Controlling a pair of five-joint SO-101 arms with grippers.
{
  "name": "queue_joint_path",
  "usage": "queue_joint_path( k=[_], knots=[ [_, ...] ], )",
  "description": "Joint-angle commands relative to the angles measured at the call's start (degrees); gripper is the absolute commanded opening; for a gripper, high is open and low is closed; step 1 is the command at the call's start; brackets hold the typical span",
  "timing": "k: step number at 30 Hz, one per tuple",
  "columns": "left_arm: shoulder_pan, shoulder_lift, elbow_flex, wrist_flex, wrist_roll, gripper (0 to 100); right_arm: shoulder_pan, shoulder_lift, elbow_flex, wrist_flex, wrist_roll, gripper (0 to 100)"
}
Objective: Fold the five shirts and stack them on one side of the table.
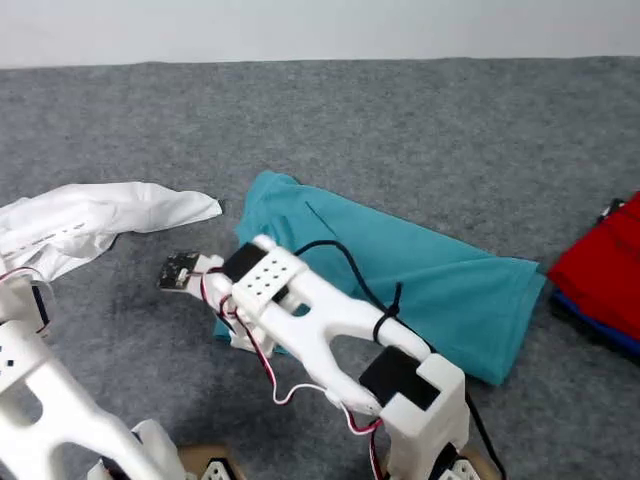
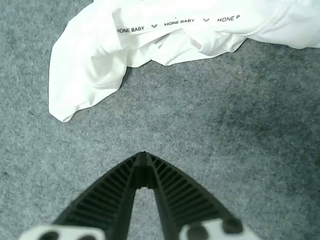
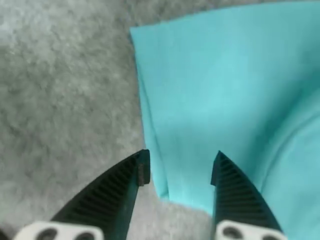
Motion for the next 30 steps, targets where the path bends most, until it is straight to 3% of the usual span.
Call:
queue_joint_path(
  k=[1,17,24,30],
  knots=[
    [-0.35,-0.44,-0.4,0.09,-0.18,0,-0.66,-1.89,0.35,-3.3,-0.7,21.8],
    [-0.44,-0.53,2.15,0.18,-0.09,0,-4.26,5.67,0.18,-3.74,-0.44,21.1],
    [-0.44,-0.53,2.15,0.26,-0.09,0,-3.47,5.67,0.26,-3.21,2.37,1.6],
    [-0.44,-0.53,2.15,0.26,-0.09,0,0.04,5.23,-2.73,0.57,5.89,1.0]
  ],
)
